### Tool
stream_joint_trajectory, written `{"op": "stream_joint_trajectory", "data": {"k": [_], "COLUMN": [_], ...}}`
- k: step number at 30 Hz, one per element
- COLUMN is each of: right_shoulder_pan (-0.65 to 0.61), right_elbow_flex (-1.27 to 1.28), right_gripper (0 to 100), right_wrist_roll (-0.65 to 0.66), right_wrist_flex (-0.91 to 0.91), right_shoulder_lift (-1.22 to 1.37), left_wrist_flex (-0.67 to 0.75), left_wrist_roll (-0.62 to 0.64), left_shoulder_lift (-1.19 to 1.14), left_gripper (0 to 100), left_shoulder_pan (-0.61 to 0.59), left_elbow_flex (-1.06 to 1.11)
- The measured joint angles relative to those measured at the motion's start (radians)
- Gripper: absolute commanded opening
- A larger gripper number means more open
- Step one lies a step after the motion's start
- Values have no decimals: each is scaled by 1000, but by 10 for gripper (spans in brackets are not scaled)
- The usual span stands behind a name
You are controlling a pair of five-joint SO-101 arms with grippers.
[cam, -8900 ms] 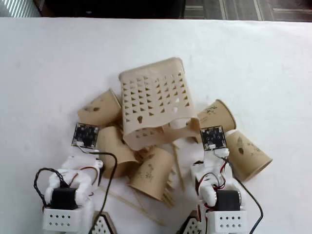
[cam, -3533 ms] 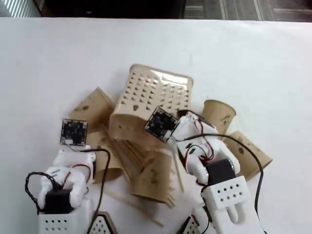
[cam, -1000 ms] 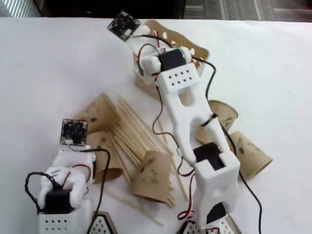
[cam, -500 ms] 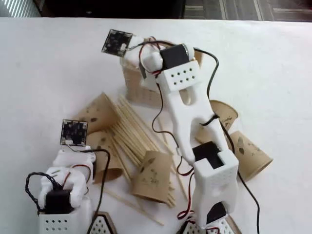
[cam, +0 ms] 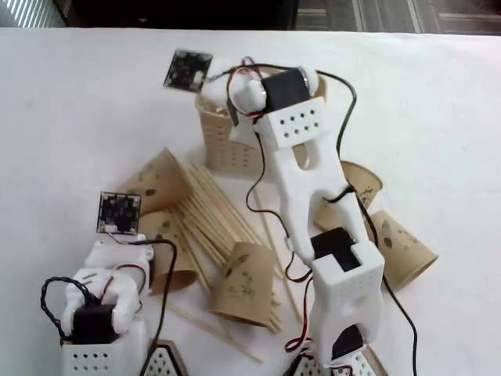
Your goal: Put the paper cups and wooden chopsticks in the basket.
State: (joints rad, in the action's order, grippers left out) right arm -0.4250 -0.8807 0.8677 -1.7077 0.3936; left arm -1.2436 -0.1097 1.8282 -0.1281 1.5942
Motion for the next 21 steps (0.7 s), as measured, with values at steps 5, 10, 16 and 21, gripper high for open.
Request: {"op": "stream_joint_trajectory", "data": {"k": [5, 10, 16, 21], "right_shoulder_pan": [61, 140, 239, 359], "right_elbow_flex": [-164, -169, 38, 328], "right_gripper": [255, 225, 226, 226], "right_wrist_roll": [-98, -107, -107, -110], "right_wrist_flex": [-3, -6, -6, -6], "right_shoulder_lift": [-3, -87, -292, -546], "left_wrist_flex": [0, 0, 0, 0], "left_wrist_roll": [0, 0, 0, 0], "left_shoulder_lift": [0, 0, 0, 0], "left_gripper": [24, 24, 24, 24], "left_shoulder_pan": [0, 0, 0, 0], "left_elbow_flex": [0, 0, 0, 0]}}
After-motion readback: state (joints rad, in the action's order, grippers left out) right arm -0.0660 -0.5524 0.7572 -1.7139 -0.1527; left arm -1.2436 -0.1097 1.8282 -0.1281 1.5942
